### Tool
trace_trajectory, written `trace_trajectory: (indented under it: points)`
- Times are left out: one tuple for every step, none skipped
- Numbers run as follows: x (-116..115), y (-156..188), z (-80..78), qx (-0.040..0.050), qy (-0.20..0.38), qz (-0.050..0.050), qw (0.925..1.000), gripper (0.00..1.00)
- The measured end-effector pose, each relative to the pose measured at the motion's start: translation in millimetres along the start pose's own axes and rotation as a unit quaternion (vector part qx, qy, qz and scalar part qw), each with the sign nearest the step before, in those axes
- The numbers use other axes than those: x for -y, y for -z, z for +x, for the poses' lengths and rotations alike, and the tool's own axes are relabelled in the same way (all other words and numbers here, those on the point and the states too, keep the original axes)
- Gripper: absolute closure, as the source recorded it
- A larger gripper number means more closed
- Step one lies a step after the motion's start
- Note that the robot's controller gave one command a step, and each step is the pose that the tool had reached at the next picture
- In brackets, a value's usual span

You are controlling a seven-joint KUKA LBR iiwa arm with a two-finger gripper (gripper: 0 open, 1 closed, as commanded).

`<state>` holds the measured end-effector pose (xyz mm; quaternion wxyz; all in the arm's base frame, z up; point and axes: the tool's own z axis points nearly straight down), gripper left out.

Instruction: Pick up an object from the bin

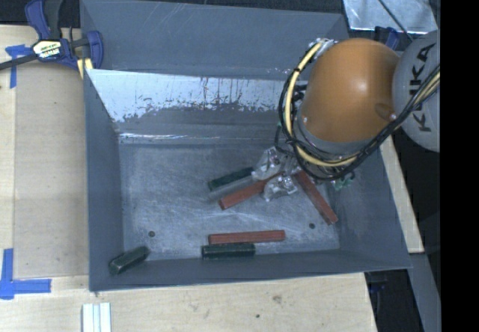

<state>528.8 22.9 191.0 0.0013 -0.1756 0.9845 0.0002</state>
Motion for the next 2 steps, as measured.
trace_trajectory:
  points:
    - [0.1, -0.1, 0.1, -0.0001, 0.0, 0.0, 1.0, 1.0]
    - [45.9, 103.3, 11.1, 0.0015, 0.177, 0.001, 0.9842, 1.0]
